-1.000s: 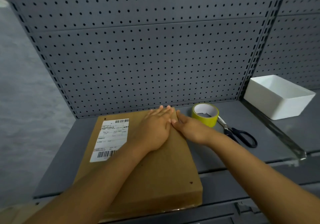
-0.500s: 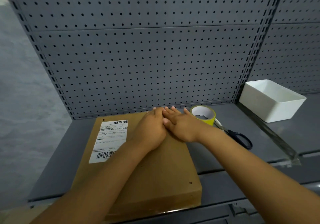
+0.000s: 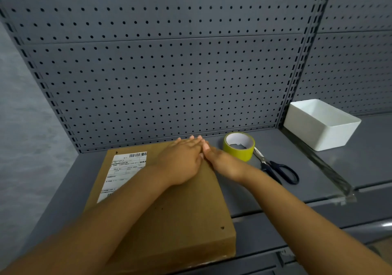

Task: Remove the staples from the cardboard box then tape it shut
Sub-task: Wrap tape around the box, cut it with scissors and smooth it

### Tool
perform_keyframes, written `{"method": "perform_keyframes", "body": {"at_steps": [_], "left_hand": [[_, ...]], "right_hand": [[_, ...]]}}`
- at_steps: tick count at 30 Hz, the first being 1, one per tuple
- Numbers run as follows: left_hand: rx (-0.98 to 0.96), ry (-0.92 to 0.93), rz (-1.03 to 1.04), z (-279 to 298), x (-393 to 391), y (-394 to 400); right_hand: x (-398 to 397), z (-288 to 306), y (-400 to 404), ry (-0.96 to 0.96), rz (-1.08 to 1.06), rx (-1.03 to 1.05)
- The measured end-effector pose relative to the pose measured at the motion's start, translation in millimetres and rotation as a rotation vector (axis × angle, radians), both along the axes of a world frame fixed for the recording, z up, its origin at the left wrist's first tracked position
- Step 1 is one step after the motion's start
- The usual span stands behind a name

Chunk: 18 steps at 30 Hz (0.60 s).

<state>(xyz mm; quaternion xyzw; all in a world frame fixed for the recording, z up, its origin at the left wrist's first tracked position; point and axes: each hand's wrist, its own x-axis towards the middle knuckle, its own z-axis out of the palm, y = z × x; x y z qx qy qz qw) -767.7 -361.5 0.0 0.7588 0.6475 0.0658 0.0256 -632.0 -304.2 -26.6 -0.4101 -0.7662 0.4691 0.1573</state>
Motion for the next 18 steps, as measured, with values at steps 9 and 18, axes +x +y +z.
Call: {"method": "perform_keyframes", "body": {"at_steps": [9,18], "left_hand": [[0.058,-0.021,-0.006,1,3,0],[0.073,-0.131,-0.053,-7,-8,-5]], "right_hand": [[1,1,-4,0.118,-0.046,0.019],[4,-10,-1,0.130,-0.044,0.017]]}}
